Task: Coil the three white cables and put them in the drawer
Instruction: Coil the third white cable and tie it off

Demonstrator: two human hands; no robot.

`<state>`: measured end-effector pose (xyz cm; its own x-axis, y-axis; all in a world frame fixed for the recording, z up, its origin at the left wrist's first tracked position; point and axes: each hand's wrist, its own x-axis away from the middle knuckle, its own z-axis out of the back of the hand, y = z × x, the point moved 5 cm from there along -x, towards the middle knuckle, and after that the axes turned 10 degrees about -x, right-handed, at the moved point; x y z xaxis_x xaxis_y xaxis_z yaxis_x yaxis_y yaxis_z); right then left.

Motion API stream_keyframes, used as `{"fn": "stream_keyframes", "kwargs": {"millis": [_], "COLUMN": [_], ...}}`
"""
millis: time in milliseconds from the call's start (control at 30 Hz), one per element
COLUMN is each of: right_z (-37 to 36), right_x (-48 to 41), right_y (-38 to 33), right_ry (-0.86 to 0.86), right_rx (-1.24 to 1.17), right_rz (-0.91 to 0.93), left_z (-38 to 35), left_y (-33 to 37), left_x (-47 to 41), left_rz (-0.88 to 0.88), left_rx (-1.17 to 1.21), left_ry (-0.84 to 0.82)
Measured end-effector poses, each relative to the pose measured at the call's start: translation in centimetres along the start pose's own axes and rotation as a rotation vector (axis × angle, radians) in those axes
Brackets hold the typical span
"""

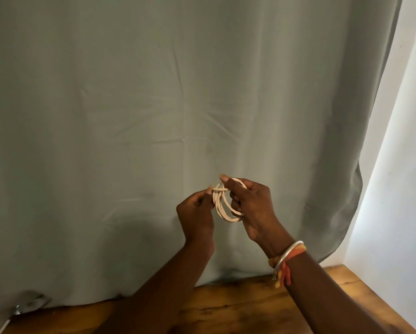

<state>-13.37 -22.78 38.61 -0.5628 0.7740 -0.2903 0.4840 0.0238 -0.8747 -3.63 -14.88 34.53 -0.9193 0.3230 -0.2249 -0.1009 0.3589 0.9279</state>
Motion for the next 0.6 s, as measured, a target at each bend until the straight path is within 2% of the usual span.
{"fn": "stream_keyframes", "kwargs": {"millis": [67, 200, 400, 500, 600], "right_z": [0.0, 0.3, 0.3, 0.6, 0.7], "right_x": [-0.1, -0.4, -0.6, -0.7, -1.0], "right_y": [0.1, 0.1, 1.6, 1.6, 1.4], "right_ry": [0.026, 0.058, -0.013, -0.053, -0.163], "right_rx": [0.016, 0.068, 0.105, 0.175, 0.254], "right_rz": [0.011, 0.043, -0.032, -0.019, -0.060], "left_z": [-0.3, -1.0, -0.6, -0.1, 0.4], "left_y": [-0.1, -0.1, 0.8, 0.5, 0.5], "left_x": [0.3, 0.5, -0.2, -0.9, -1.5], "left_rz": [-0.011, -0.089, -0.229, -0.178, -0.176], "left_rx": [-0.012, -0.118, -0.317, -0.344, -0.391], "left_ry": [-0.069, -0.357, -0.325, -0.379, -0.441]}}
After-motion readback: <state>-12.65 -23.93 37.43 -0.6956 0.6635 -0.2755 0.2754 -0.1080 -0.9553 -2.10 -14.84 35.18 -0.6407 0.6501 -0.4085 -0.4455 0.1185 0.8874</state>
